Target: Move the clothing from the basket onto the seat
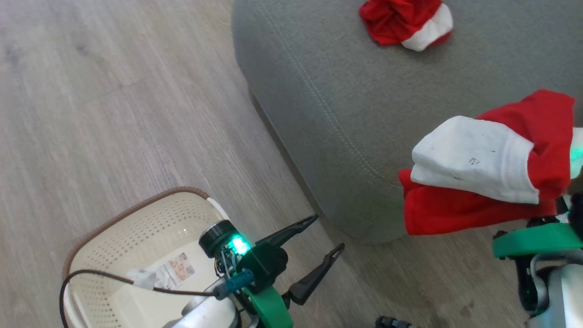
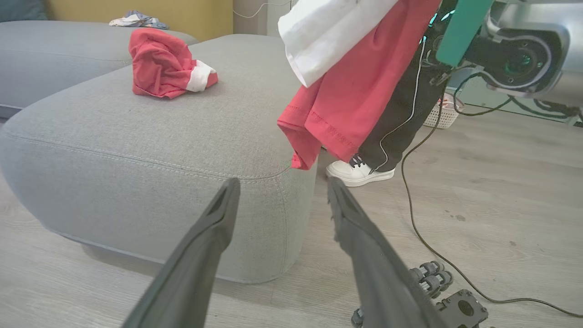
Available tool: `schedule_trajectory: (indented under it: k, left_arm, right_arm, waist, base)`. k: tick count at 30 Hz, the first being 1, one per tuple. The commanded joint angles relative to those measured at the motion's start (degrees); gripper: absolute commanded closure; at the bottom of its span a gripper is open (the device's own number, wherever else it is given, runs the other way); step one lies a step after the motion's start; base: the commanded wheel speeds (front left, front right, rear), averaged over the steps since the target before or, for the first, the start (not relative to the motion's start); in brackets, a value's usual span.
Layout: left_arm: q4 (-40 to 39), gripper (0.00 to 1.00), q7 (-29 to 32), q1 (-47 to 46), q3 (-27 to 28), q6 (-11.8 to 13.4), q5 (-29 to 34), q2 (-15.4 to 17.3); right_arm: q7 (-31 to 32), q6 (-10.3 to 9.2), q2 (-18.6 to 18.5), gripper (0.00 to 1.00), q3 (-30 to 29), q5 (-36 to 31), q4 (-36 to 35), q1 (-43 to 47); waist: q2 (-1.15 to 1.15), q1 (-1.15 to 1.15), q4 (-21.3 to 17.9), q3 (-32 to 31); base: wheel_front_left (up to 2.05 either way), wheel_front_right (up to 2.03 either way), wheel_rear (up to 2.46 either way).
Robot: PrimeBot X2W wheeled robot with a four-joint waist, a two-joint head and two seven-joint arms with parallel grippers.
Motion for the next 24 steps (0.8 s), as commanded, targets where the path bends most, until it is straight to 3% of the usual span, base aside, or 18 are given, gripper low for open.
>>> schedule_trajectory:
  k: [1, 13, 24]
  left_arm:
    - [-1.7, 0.0, -0.3, -2.5, 1.3, 0.0, 0.2, 0.2]
    - [-1.7, 0.0, -0.3, -2.6, 0.6, 0.0, -0.4, 0.1]
    - [-1.9, 0.0, -0.3, -4.4, -0.5, 0.0, 0.9, 3.7]
  right_arm:
    - [-0.4, -0.02, -0.2, 1.0, 0.6, -0.1, -2.3, -1.0]
    - [-0.4, -0.02, 0.0, 1.0, -0.7, -0.2, -2.3, -1.4]
    - [-0.4, -0.02, -4.7, 1.0, -3.9, 0.8, -4.7, -11.6]
  waist:
    - [0.0, 0.0, -0.7, 0.3]
    - [0.0, 0.0, 1.1, 0.2]
    - [0.0, 0.0, 1.5, 7.3]
  base:
    - [0.0, 0.0, 0.0]
    - [0.0, 0.0, 0.0]
    - [0.0, 0.0, 0.0]
